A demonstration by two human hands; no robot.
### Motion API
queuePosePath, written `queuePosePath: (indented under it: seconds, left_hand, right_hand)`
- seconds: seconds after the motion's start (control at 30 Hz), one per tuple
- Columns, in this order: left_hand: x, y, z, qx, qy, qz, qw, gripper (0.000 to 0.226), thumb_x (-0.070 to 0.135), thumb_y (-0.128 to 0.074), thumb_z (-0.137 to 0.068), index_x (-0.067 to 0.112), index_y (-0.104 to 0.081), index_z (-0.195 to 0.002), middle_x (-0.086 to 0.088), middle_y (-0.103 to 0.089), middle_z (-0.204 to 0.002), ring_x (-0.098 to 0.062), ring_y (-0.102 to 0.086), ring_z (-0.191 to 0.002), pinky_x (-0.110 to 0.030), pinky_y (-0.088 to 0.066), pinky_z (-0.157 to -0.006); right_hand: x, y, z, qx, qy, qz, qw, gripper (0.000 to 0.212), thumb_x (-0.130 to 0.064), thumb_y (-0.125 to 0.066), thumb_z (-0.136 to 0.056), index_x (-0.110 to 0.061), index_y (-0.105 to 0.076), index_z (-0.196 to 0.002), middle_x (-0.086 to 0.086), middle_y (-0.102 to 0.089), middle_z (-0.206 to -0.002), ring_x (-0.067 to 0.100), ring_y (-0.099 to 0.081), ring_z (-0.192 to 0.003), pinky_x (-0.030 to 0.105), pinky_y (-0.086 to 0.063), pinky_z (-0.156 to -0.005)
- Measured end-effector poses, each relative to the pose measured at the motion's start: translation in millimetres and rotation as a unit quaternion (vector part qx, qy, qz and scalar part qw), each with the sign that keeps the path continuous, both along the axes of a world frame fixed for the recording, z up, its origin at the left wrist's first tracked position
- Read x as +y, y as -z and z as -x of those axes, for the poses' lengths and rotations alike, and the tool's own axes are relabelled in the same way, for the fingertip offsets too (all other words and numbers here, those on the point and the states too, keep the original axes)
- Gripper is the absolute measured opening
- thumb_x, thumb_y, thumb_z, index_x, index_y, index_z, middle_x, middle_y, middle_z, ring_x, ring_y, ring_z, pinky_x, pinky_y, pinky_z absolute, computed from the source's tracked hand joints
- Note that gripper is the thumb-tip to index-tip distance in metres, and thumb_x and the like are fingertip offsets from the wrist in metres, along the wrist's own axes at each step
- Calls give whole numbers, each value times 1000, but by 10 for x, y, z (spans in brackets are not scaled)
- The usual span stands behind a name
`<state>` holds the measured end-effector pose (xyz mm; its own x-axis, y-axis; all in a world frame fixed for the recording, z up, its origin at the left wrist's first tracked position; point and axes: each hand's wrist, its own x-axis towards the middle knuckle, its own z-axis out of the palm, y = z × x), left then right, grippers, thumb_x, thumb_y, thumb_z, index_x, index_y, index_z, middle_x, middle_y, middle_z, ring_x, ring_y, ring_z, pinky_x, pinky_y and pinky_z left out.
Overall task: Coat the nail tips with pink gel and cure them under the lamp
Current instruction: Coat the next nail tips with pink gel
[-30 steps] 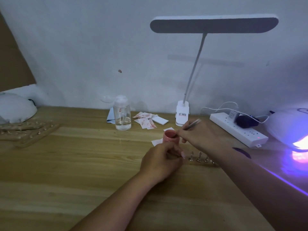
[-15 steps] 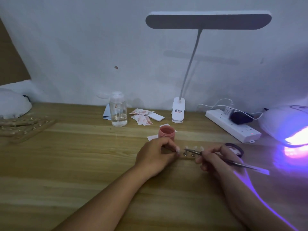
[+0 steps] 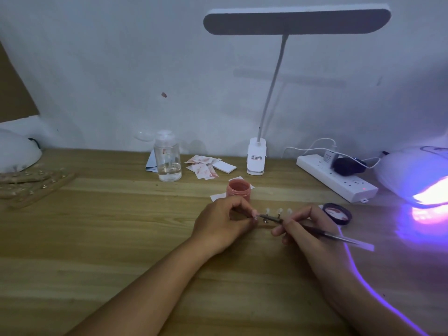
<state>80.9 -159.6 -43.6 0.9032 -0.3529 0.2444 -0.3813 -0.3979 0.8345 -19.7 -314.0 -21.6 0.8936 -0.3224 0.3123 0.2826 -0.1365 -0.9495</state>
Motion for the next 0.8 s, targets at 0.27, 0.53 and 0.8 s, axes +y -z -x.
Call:
queuePosePath:
  seconds: [0.27, 0.53, 0.8]
  left_hand:
    - [0, 2, 8, -1, 6, 0, 1000, 7, 29, -79, -79, 31, -72, -81, 23, -70, -82, 4, -54, -68, -28, -44, -71]
    - [8, 8, -4, -5, 8, 1, 1000, 10, 28, -80, -78, 34, -71, -79, 25, -69, -80, 10, -52, -62, -23, -36, -65]
    - [-2, -12, 15, -2, 12, 13, 1000, 8, 26, -80, -79, 29, -72, -81, 21, -70, -80, 12, -50, -56, -22, -34, -60]
  right_hand:
    - [0, 5, 1, -5, 2, -4, 1000, 15, 5, -61, -88, 0, -53, -76, 11, -71, -65, 8, -58, -53, 13, -47, -55]
    - [-6, 24, 0, 1, -10, 46, 999, 12, 8, -63, -84, -1, -57, -79, 9, -72, -69, 3, -64, -61, 17, -48, -63]
    - [-20, 52, -16, 2, 3, 26, 1000, 14, 11, -61, -81, -2, -56, -79, 11, -70, -69, 5, -65, -60, 15, -48, -61]
